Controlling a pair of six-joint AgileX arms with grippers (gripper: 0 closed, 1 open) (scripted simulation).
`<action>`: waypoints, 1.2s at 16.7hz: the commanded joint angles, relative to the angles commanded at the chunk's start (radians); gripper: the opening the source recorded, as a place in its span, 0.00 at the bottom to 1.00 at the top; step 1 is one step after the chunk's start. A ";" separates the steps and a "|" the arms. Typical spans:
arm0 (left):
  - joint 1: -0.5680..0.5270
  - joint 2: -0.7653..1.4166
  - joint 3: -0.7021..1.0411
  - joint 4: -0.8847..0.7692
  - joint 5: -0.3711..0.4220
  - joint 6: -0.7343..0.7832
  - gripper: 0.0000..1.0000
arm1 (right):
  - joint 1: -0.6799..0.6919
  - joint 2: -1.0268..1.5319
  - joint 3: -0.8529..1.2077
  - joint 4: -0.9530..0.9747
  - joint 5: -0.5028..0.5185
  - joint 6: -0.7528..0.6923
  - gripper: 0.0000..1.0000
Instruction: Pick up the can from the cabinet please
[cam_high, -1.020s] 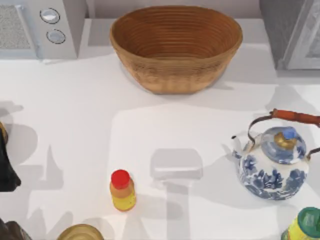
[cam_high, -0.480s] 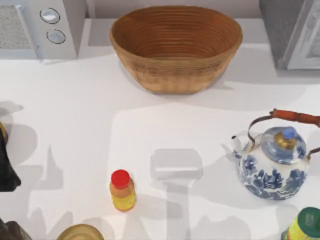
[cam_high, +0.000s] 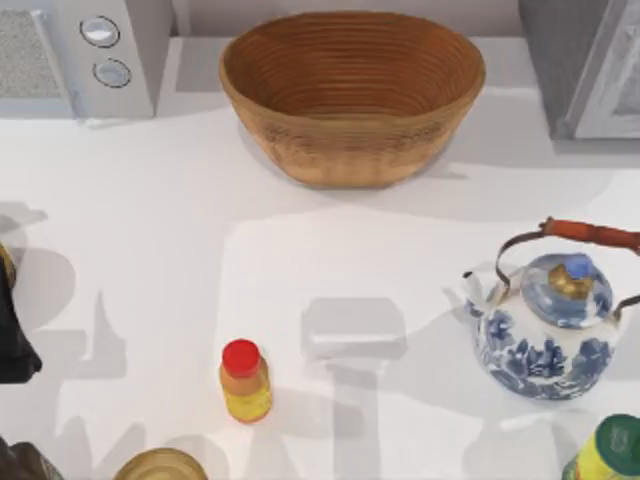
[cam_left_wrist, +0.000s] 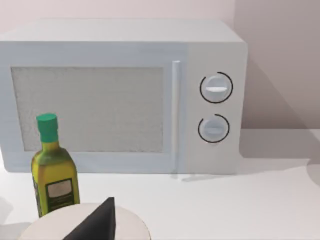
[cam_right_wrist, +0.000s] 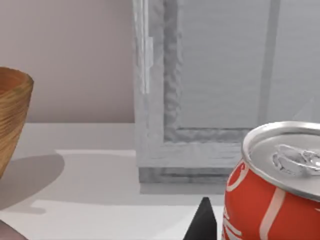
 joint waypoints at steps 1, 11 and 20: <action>0.000 0.000 0.000 0.000 0.000 0.000 1.00 | 0.000 0.000 0.000 0.000 0.000 0.000 0.00; 0.000 0.000 0.000 0.000 0.000 0.000 1.00 | -0.088 0.294 0.079 0.241 -0.196 0.009 0.00; 0.000 0.000 0.000 0.000 0.000 0.000 1.00 | -0.337 1.204 0.327 0.946 -0.742 0.035 0.00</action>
